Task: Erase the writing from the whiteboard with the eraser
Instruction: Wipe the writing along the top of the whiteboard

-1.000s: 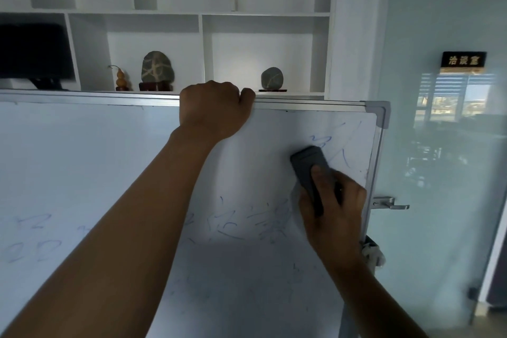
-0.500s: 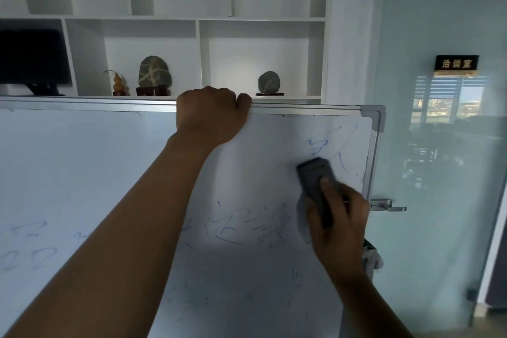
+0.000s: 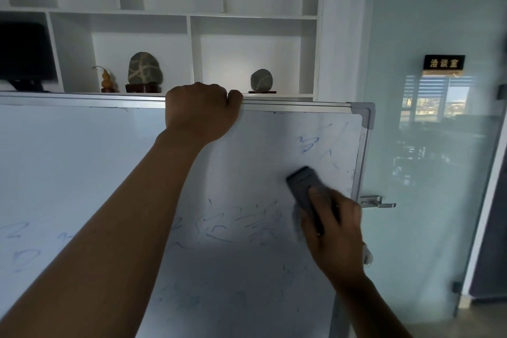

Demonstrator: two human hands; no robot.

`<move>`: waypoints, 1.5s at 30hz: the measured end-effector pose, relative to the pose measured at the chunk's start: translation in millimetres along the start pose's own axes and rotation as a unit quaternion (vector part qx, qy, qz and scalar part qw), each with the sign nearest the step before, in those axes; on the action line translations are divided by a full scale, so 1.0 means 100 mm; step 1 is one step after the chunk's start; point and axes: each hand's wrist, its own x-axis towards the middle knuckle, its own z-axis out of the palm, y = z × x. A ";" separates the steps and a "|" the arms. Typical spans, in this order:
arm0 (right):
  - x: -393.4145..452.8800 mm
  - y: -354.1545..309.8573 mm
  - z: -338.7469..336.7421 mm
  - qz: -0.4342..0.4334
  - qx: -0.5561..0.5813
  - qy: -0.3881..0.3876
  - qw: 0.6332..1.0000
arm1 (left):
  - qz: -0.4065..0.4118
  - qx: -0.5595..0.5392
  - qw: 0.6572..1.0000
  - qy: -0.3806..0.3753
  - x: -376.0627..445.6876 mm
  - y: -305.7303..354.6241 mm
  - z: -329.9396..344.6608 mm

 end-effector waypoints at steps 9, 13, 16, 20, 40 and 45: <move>-0.14 0.04 -0.09 0.214 0.091 0.046 0.972 | -0.007 -0.007 1.000 0.002 0.02 0.00 0.03; -0.08 -0.03 -0.07 0.233 0.111 0.053 0.965 | -0.008 -0.004 1.000 0.008 0.01 0.00 0.02; -0.05 0.02 -0.04 0.214 0.089 0.058 0.971 | -0.001 0.006 1.000 0.011 0.01 0.02 0.01; 0.06 -0.11 -0.02 0.178 0.079 0.042 0.980 | -0.005 0.013 1.000 0.016 0.01 0.02 0.00; 0.34 -0.01 0.02 0.208 0.057 0.129 0.968 | -0.006 0.018 1.000 0.019 -0.01 0.04 0.00; 0.29 -0.10 0.04 -0.015 0.000 0.014 1.000 | -0.009 0.022 1.000 0.017 -0.01 0.03 0.00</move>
